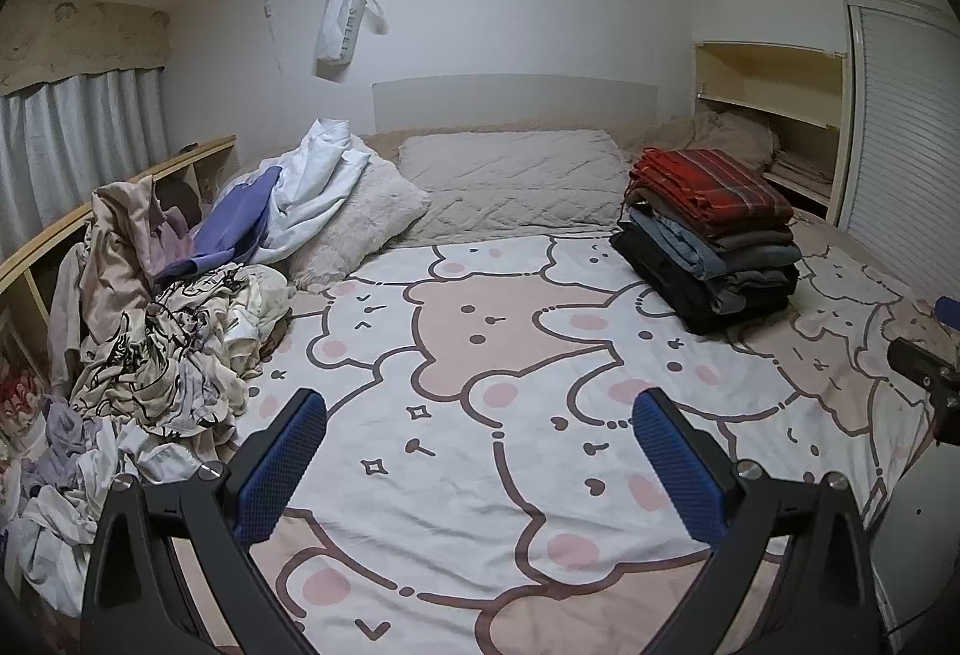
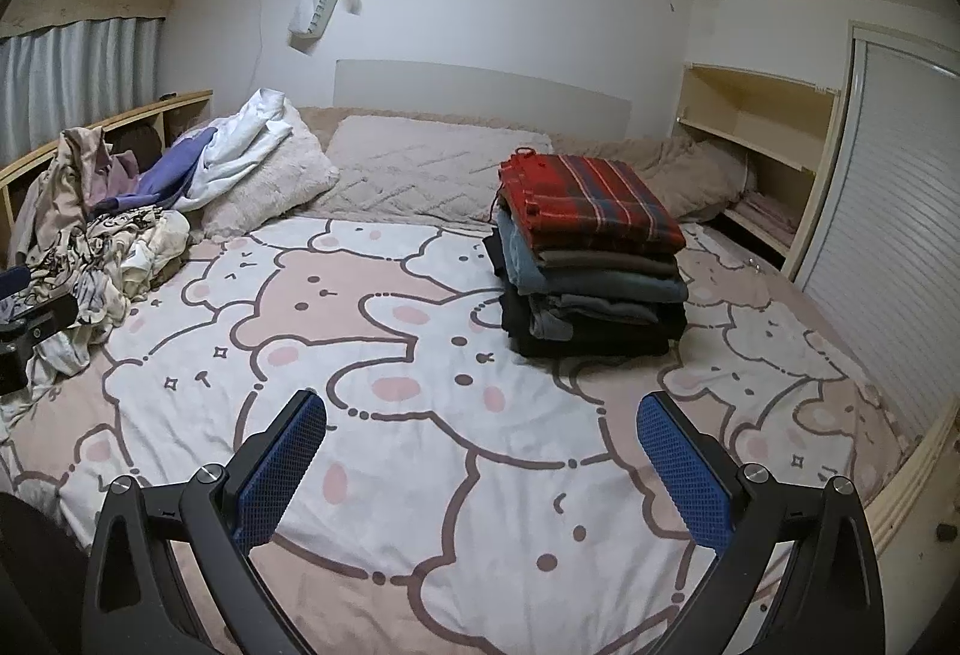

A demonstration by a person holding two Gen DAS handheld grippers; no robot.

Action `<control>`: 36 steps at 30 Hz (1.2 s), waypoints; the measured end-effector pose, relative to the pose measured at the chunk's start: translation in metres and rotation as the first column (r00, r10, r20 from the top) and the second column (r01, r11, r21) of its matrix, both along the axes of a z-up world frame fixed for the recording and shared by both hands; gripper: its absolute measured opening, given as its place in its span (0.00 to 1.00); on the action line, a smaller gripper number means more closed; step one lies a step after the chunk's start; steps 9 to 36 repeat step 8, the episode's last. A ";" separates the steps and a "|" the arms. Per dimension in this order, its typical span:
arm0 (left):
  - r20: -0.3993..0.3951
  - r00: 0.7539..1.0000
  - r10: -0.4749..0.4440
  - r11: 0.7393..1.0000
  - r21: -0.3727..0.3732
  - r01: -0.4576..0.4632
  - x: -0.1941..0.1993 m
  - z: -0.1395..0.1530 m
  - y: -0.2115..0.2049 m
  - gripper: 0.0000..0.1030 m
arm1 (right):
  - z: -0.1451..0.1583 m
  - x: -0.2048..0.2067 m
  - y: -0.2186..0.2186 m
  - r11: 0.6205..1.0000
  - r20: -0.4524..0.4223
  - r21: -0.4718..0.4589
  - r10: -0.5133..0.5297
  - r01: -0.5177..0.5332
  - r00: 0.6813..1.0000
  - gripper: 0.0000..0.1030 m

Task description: Fold clothes

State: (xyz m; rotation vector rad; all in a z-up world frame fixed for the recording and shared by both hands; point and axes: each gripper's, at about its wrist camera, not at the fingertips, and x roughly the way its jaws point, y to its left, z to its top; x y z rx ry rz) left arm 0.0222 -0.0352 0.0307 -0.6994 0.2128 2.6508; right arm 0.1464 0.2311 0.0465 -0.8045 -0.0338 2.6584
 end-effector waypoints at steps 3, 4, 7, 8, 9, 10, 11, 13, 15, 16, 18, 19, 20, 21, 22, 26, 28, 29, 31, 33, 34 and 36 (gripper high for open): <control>0.007 1.000 0.000 1.000 -0.002 0.000 -0.001 -0.002 0.001 1.00 | -0.003 0.000 0.001 1.000 0.010 -0.002 -0.002 0.002 1.000 1.00; 0.010 1.000 0.004 1.000 -0.001 -0.004 -0.001 -0.002 0.001 1.00 | -0.003 0.001 0.001 1.000 0.012 0.001 -0.002 0.002 1.000 1.00; 0.020 1.000 0.014 1.000 0.002 -0.014 -0.001 -0.003 0.001 1.00 | -0.004 0.002 0.002 1.000 0.014 0.004 -0.005 0.005 1.000 1.00; 0.023 1.000 0.018 1.000 0.003 -0.018 -0.002 -0.003 0.000 1.00 | -0.004 0.003 0.003 1.000 0.013 0.003 -0.006 0.006 1.000 1.00; 0.023 1.000 0.018 1.000 0.003 -0.018 -0.002 -0.003 0.000 1.00 | -0.004 0.003 0.003 1.000 0.013 0.003 -0.006 0.006 1.000 1.00; 0.023 1.000 0.018 1.000 0.003 -0.018 -0.002 -0.003 0.000 1.00 | -0.004 0.003 0.003 1.000 0.013 0.003 -0.006 0.006 1.000 1.00; 0.023 1.000 0.018 1.000 0.003 -0.018 -0.002 -0.003 0.000 1.00 | -0.004 0.003 0.003 1.000 0.013 0.003 -0.006 0.006 1.000 1.00; 0.023 1.000 0.018 1.000 0.003 -0.018 -0.002 -0.003 0.000 1.00 | -0.004 0.003 0.003 1.000 0.013 0.003 -0.006 0.006 1.000 1.00; 0.023 1.000 0.018 1.000 0.003 -0.018 -0.002 -0.003 0.000 1.00 | -0.004 0.003 0.003 1.000 0.013 0.003 -0.006 0.006 1.000 1.00; 0.023 1.000 0.018 1.000 0.003 -0.018 -0.002 -0.003 0.000 1.00 | -0.004 0.003 0.003 1.000 0.013 0.003 -0.006 0.006 1.000 1.00; 0.023 1.000 0.018 1.000 0.003 -0.018 -0.002 -0.003 0.000 1.00 | -0.004 0.003 0.003 1.000 0.013 0.003 -0.006 0.006 1.000 1.00; 0.023 1.000 0.018 1.000 0.003 -0.018 -0.002 -0.003 0.000 1.00 | -0.004 0.003 0.003 1.000 0.013 0.003 -0.006 0.006 1.000 1.00; 0.023 1.000 0.018 1.000 0.003 -0.018 -0.002 -0.003 0.000 1.00 | -0.004 0.003 0.003 1.000 0.013 0.003 -0.006 0.006 1.000 1.00; 0.023 1.000 0.018 1.000 0.003 -0.018 -0.002 -0.003 0.000 1.00 | -0.004 0.003 0.003 1.000 0.013 0.003 -0.006 0.006 1.000 1.00; 0.023 1.000 0.018 1.000 0.003 -0.018 -0.002 -0.003 0.000 1.00 | -0.004 0.003 0.003 1.000 0.013 0.003 -0.006 0.006 1.000 1.00; 0.023 1.000 0.018 1.000 0.003 -0.018 -0.002 -0.003 0.000 1.00 | -0.004 0.003 0.003 1.000 0.013 0.003 -0.006 0.006 1.000 1.00; 0.023 1.000 0.018 1.000 0.003 -0.018 -0.002 -0.003 0.000 1.00 | -0.004 0.003 0.003 1.000 0.013 0.003 -0.006 0.006 1.000 1.00; 0.023 1.000 0.018 1.000 0.003 -0.018 -0.002 -0.003 0.000 1.00 | -0.004 0.003 0.003 1.000 0.013 0.003 -0.006 0.006 1.000 1.00; 0.023 1.000 0.018 1.000 0.003 -0.018 -0.002 -0.003 0.000 1.00 | -0.004 0.003 0.003 1.000 0.013 0.003 -0.006 0.006 1.000 1.00; 0.023 1.000 0.018 1.000 0.003 -0.018 -0.002 -0.003 0.000 1.00 | -0.004 0.003 0.003 1.000 0.013 0.003 -0.006 0.006 1.000 1.00; 0.023 1.000 0.018 1.000 0.003 -0.018 -0.002 -0.003 0.000 1.00 | -0.004 0.003 0.003 1.000 0.013 0.003 -0.006 0.006 1.000 1.00; 0.023 1.000 0.018 1.000 0.003 -0.018 -0.002 -0.003 0.000 1.00 | -0.004 0.003 0.003 1.000 0.013 0.003 -0.006 0.006 1.000 1.00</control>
